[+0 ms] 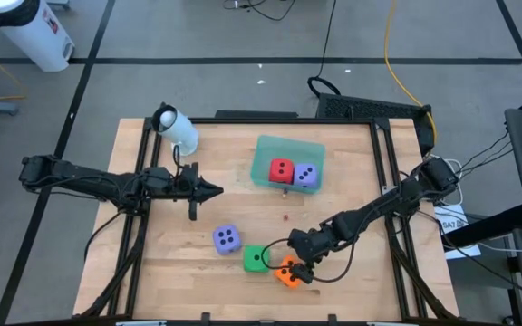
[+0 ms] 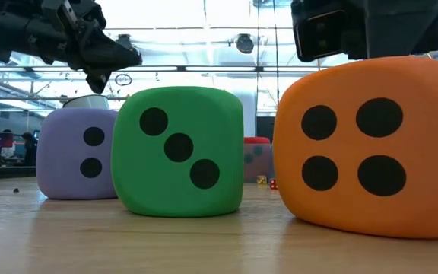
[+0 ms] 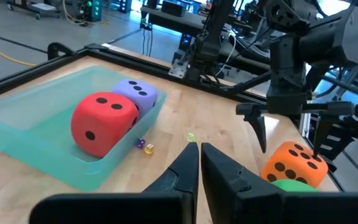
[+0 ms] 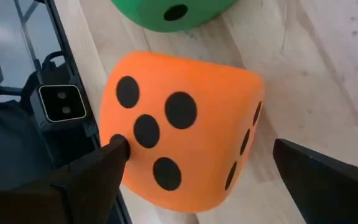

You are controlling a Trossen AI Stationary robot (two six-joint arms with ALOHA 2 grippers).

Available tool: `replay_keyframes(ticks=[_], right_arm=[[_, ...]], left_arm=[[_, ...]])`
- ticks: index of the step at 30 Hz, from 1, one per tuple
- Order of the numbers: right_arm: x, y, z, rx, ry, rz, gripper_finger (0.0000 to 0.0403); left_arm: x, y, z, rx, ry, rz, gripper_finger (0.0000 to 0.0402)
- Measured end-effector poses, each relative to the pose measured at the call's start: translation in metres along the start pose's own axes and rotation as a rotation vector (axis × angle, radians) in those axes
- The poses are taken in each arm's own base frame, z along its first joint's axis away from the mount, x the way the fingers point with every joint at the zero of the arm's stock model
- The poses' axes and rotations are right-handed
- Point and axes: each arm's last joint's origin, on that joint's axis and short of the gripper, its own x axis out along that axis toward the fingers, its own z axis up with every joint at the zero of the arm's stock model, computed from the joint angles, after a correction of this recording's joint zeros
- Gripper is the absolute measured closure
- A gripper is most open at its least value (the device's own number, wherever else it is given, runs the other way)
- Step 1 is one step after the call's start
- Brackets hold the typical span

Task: Pick & Place Dice
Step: Put the large orange die into the blue bin

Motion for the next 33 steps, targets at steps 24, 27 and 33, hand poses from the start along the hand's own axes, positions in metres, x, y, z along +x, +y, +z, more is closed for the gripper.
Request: replay_keyframes(ticks=[24, 27, 33], right_arm=[[0.016, -0.04, -0.01, 0.002, -0.099, 0.019, 0.025], [0.014, -0.037, -0.008, -0.007, -0.11, 0.031, 0.0251], [-0.005, -0.029, -0.007, -0.055, -0.142, 0.052, 0.0258]], left_arm=[[0.0, 0.0, 0.0, -0.005, 0.0, 0.001, 0.0376], [0.0, 0.0, 0.0, -0.005, 0.0, 0.001, 0.0376], [0.0, 0.0, 0.0, -0.006, 0.0, 0.001, 0.0376]])
